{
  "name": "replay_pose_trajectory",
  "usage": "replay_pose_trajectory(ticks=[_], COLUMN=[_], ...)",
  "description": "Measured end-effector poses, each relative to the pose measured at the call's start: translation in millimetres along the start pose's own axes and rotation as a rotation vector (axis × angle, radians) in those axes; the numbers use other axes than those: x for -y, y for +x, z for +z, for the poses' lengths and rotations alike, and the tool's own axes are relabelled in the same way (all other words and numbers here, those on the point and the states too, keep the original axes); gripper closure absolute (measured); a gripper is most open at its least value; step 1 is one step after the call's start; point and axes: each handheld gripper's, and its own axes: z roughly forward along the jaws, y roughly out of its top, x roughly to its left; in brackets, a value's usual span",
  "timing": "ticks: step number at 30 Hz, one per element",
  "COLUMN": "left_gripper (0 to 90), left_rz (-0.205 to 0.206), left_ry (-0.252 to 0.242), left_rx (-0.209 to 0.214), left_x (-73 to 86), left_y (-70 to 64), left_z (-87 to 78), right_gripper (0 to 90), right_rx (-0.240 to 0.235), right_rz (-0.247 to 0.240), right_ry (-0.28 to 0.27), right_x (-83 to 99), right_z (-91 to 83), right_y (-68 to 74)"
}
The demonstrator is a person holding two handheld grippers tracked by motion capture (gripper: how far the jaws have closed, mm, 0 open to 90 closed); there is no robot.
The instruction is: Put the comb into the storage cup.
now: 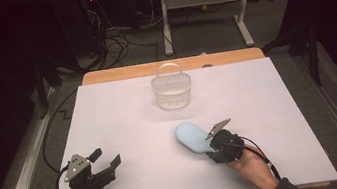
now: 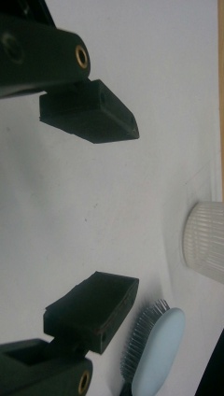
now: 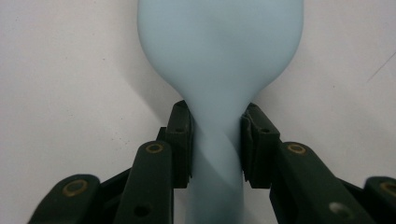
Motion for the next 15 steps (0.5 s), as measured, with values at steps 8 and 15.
replay_pose_trajectory(ticks=[8, 15], left_gripper=[24.2, 24.2], left_rz=[0.001, -0.001], left_ry=[0.006, 0.009], left_rx=[0.0, -0.004], left_x=[0.2, 0.2], left_y=[0.3, 0.6], left_z=[1.2, 2.3], right_gripper=[69.7, 69.9], right_rx=[0.005, 0.021], right_rz=[-0.008, -0.037], right_ry=[-0.001, -0.028], right_x=[0.1, 4.4], right_z=[-0.3, -1.4], right_y=[0.5, 3.2])
